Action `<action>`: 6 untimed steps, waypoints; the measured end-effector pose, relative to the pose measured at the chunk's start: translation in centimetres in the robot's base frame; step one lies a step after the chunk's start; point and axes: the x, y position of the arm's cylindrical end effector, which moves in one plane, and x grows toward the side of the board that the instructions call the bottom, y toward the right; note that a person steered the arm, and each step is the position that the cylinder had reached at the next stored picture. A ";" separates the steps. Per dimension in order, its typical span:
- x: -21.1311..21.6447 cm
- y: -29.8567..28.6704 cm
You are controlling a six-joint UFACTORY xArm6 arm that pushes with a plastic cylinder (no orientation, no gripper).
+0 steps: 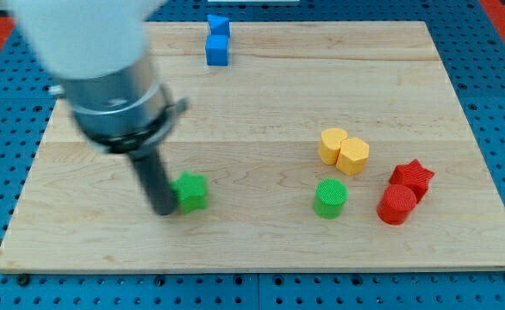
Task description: Slide the green star a bit down
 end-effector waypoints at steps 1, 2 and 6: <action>0.5 3.1; 0.9 -3.9; -3.1 11.5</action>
